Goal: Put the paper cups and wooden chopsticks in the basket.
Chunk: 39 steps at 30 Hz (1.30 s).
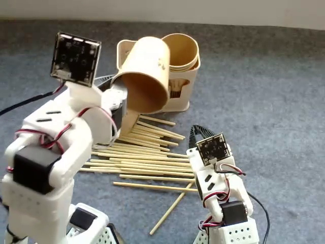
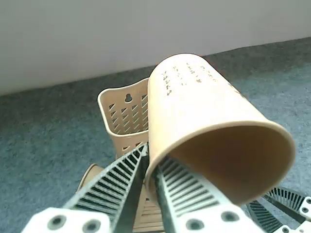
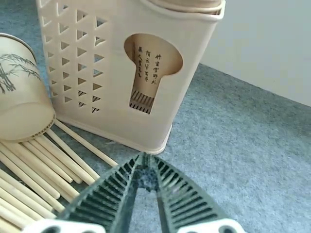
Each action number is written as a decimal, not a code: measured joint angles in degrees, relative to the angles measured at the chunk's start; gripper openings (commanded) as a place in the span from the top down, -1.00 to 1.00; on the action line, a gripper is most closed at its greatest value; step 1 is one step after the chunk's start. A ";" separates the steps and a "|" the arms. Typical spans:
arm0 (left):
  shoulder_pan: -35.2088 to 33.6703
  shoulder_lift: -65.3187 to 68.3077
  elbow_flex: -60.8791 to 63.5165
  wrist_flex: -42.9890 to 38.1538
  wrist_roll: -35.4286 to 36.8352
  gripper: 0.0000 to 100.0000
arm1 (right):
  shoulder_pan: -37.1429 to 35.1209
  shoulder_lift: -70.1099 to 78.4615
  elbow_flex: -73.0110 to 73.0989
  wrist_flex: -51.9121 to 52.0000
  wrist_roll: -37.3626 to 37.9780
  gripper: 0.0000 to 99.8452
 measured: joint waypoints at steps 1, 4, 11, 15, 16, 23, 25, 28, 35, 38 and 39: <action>0.62 1.41 0.00 -1.05 0.00 0.99 | 0.00 0.00 0.00 0.00 0.00 0.98; 2.02 6.77 0.00 -3.96 0.00 0.99 | 0.00 0.00 0.00 0.00 0.00 0.98; 2.20 16.44 0.00 -10.55 0.00 0.99 | 0.00 0.00 0.00 0.00 0.00 0.98; 2.37 17.85 0.00 -12.92 0.00 0.99 | 0.00 0.00 0.00 0.00 0.00 0.98; 2.46 17.93 0.00 -13.45 0.00 0.99 | 0.00 0.00 0.00 0.00 0.00 0.98; 2.46 18.02 0.00 -16.53 0.00 0.82 | 0.00 0.00 0.00 0.00 0.00 0.98; 2.46 18.02 0.00 -17.41 0.00 0.71 | 0.00 0.00 0.00 0.00 0.00 0.98; 2.55 18.02 0.00 -18.37 0.09 0.69 | 0.00 0.00 0.00 0.00 0.00 0.98; 2.46 18.02 0.00 -19.60 0.09 0.69 | 0.00 0.00 0.00 0.00 0.00 0.98; 2.46 18.02 0.00 -20.75 0.09 0.69 | 0.00 0.00 0.00 0.00 0.00 0.98; 2.46 18.02 0.00 -21.01 0.09 0.69 | 0.00 0.00 0.00 0.00 0.00 0.98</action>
